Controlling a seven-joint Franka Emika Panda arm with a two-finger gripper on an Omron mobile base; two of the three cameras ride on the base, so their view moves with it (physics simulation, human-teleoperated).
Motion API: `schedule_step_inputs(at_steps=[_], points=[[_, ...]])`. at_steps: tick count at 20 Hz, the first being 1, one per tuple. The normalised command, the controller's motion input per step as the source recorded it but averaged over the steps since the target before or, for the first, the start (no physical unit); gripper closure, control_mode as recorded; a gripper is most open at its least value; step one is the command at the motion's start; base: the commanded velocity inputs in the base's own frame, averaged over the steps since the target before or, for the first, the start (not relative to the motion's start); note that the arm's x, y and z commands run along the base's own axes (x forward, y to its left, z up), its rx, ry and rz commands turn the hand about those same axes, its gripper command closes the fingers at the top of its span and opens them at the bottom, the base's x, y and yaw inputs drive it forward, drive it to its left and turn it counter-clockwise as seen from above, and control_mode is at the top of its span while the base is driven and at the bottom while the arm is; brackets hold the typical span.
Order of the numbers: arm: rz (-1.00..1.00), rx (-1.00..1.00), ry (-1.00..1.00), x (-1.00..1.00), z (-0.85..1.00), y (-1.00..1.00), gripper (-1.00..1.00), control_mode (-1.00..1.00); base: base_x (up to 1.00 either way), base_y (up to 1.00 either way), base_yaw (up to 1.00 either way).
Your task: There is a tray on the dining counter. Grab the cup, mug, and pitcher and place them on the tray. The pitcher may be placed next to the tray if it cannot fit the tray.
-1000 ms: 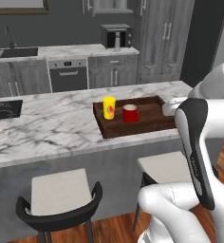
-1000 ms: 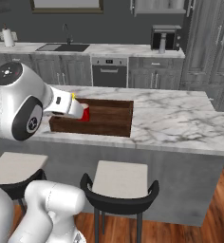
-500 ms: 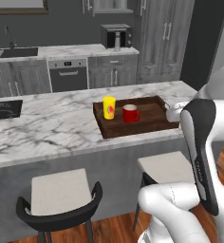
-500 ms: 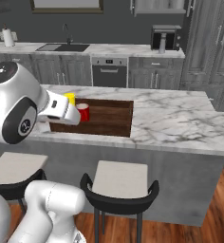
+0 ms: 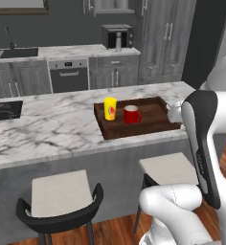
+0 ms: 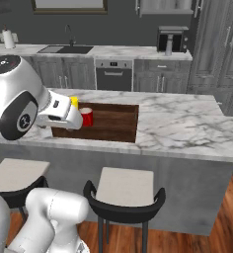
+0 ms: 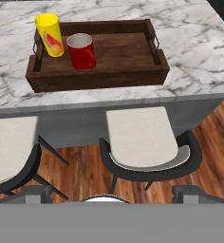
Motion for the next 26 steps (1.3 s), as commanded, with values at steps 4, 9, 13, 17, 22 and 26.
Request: schedule_step_inputs(at_steps=[4, 9, 13, 17, 22, 26], points=[[0.0, 0.0, 0.0, 0.0, 0.0, 0.0, -1.0, 1.0, 0.0, 0.0, 0.0], [0.0, 0.0, 0.0, 0.0, 0.0, 0.0, -1.0, 1.0, 0.0, 0.0, 0.0], [0.0, 0.0, 0.0, 0.0, 0.0, 0.0, -1.0, 1.0, 0.0, 0.0, 0.0], [0.0, 0.0, 0.0, 0.0, 0.0, 0.0, -1.0, 1.0, -0.02, -0.15, 0.0], [0.0, 0.0, 0.0, 0.0, 0.0, 0.0, -1.0, 1.0, -0.11, -0.67, 0.0], [0.0, 0.0, 0.0, 0.0, 0.0, 0.0, -1.0, 1.0, -0.18, -0.65, -0.03]])
